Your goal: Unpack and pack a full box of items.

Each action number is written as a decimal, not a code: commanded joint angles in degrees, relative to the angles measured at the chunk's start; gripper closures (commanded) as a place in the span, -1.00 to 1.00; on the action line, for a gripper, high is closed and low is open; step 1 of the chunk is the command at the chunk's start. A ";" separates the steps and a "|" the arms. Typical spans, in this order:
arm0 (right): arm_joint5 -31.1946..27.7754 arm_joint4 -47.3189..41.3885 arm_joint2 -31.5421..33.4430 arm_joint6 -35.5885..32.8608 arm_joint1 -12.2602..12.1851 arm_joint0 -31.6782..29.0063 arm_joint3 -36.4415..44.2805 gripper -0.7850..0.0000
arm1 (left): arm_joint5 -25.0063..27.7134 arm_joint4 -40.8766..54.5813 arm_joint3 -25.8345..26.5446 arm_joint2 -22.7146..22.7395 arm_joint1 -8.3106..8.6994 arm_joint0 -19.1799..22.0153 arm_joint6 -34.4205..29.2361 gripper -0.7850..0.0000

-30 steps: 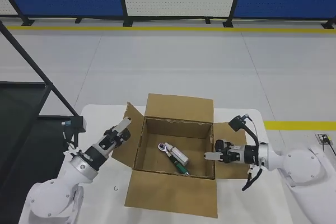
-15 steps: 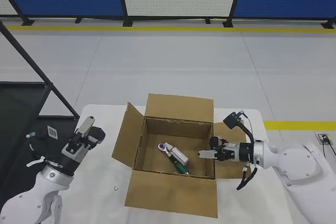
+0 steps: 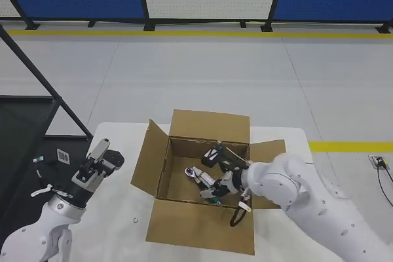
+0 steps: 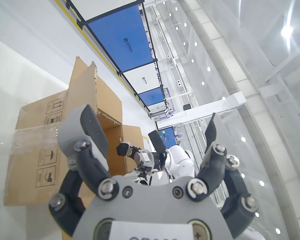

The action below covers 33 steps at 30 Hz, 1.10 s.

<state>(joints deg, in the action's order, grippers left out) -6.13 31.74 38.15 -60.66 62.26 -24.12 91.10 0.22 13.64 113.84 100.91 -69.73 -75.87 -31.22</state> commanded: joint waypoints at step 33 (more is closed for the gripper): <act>4.49 4.26 -18.39 2.56 17.04 13.44 -33.38 -1.00 | 1.90 2.25 -0.37 -0.74 0.31 -1.04 0.04 -1.00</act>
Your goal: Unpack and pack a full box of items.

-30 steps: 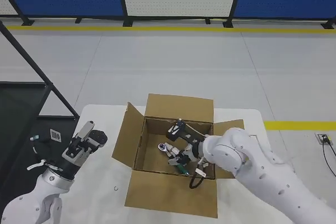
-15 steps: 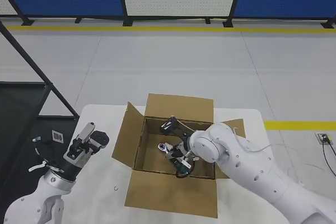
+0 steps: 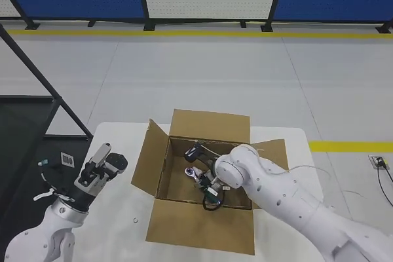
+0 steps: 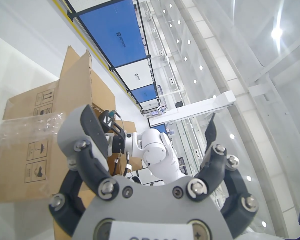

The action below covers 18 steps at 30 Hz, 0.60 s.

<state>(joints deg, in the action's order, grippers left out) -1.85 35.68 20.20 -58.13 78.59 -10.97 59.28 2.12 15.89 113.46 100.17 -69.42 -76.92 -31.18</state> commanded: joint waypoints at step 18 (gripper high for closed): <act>-2.72 2.02 -3.08 1.39 10.12 2.08 -19.33 -0.18 | 0.00 0.00 0.00 0.00 0.00 0.00 0.00 -1.00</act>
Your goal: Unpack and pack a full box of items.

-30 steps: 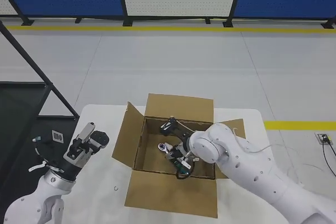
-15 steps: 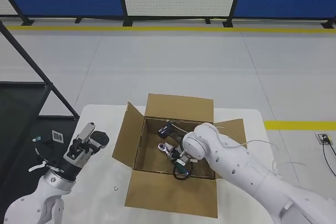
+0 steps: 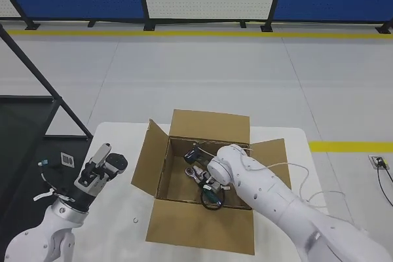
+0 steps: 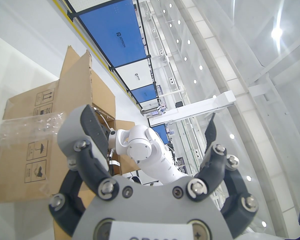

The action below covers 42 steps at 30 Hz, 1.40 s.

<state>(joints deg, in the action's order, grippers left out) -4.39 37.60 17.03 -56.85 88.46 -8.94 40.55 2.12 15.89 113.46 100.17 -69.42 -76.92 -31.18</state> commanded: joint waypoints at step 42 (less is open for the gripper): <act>-10.78 11.11 23.01 -1.78 -11.12 -13.87 33.11 1.00 | 0.00 0.00 0.00 0.00 0.00 0.00 0.00 -1.00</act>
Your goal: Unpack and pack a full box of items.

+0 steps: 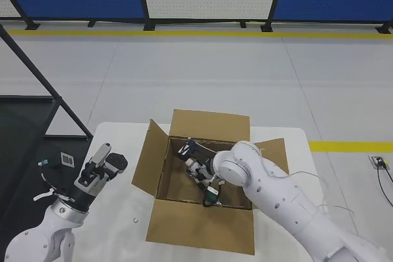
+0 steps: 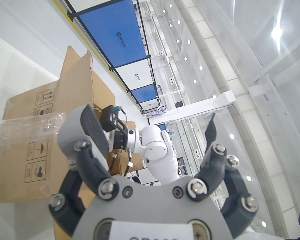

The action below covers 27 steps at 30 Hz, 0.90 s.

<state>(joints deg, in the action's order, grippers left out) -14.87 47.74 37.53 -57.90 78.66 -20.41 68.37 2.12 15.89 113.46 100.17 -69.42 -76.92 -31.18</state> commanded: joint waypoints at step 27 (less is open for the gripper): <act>0.53 -0.50 28.14 5.63 -8.39 -22.84 31.79 1.00 | 0.00 0.00 0.00 0.00 0.00 0.00 0.00 -1.00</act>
<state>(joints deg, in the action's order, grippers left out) -14.06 48.08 62.08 -53.17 70.82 -40.72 97.76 2.12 15.89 113.46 100.17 -69.42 -76.92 -31.18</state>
